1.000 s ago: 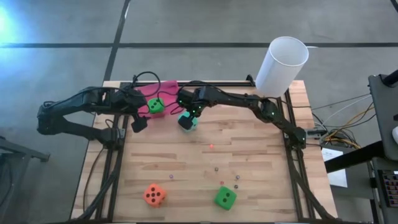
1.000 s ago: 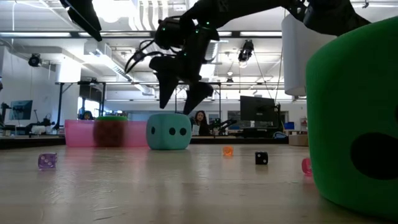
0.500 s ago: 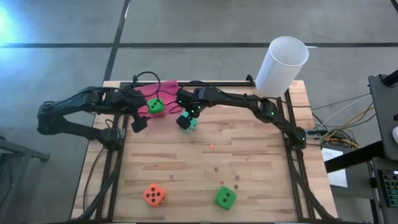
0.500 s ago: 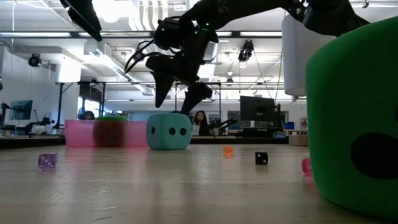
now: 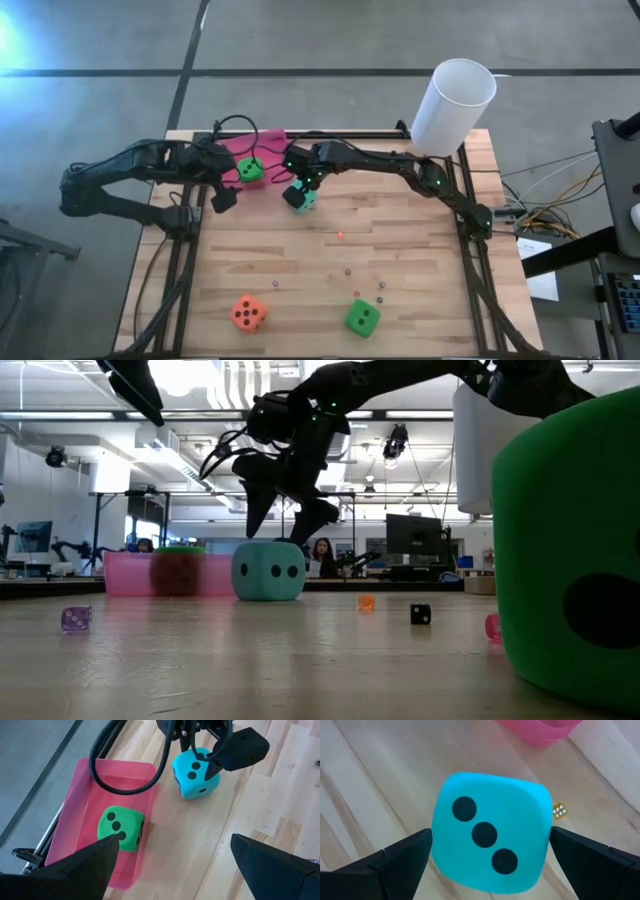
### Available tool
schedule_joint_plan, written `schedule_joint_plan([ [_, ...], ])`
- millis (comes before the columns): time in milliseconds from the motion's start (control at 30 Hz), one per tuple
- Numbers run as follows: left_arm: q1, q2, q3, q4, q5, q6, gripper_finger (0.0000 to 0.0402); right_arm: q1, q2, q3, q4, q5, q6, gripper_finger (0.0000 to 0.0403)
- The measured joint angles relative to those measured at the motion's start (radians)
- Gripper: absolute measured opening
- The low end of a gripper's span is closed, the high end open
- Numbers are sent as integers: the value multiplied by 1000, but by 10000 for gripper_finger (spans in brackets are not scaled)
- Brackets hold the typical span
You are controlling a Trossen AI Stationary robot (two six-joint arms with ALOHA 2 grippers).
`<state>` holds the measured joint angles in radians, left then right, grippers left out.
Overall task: Pick & Place Dice
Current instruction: Put the big blue dice into the red bin
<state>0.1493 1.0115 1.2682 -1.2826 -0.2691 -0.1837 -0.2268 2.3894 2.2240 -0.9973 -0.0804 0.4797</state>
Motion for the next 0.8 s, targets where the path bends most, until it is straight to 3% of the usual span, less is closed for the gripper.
schedule_joint_plan([
  [567,0,0,0,0,0,-2,390,2,0,-27,15,-36,-6,400],
  [800,0,0,0,0,0,-2,386,0,0,-32,-8,-88,-115,400],
])
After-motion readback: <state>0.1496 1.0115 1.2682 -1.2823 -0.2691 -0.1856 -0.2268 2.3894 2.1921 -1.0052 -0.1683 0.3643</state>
